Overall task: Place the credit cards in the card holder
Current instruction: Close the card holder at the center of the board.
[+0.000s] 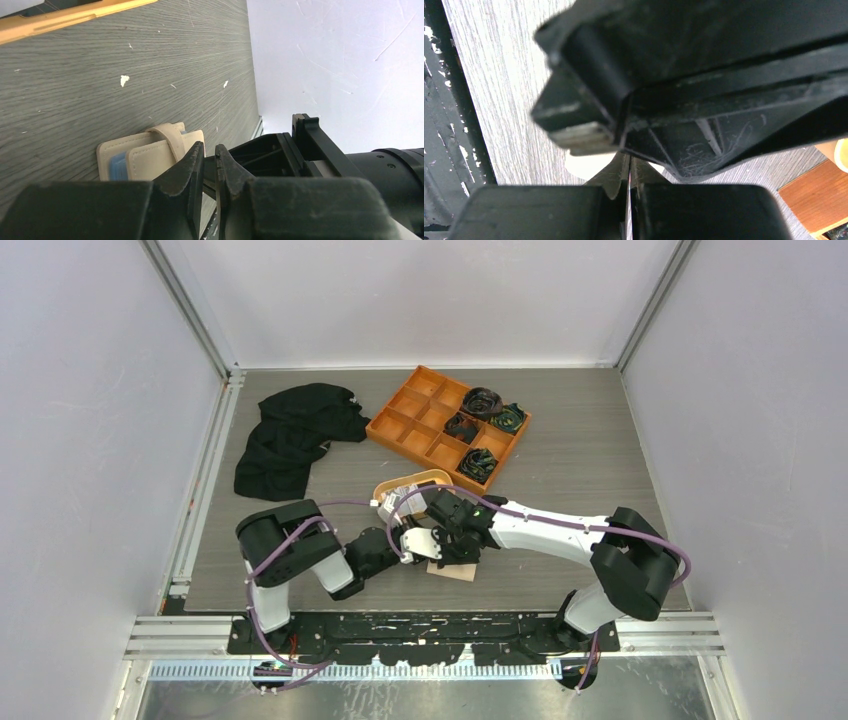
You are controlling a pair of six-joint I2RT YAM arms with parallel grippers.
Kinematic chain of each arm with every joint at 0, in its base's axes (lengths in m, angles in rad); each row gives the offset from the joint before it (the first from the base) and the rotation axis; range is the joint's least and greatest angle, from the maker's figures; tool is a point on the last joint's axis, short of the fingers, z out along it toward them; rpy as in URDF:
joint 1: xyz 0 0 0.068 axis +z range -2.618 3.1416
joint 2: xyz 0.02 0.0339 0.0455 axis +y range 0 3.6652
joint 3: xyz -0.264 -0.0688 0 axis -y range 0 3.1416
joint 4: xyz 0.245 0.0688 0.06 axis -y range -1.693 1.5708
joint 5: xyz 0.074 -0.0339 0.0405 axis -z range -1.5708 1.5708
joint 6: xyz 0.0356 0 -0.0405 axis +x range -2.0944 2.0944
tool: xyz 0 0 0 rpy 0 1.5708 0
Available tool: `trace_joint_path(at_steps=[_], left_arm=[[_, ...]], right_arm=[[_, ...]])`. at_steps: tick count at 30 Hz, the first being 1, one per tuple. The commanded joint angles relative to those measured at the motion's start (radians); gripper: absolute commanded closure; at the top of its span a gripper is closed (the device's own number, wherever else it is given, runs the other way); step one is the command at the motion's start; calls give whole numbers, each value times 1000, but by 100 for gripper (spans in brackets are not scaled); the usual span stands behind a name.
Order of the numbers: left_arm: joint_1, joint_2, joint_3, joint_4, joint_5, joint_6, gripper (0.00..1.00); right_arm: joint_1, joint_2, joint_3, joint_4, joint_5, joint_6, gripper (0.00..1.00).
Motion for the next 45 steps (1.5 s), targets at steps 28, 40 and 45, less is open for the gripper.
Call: trace_joint_path(at_steps=[28,40,45], left_arm=[[-2,199,16,67,48,-71,93],[-2,200,19,67,52,-64,93],[-1,200,19,67,53,-63,94]], right_arm=[[-62,-47,68,-28,-87,72,77],[-133,-72,58,20,-142,97,88],[-120,-42,54,22,-142,94,91]])
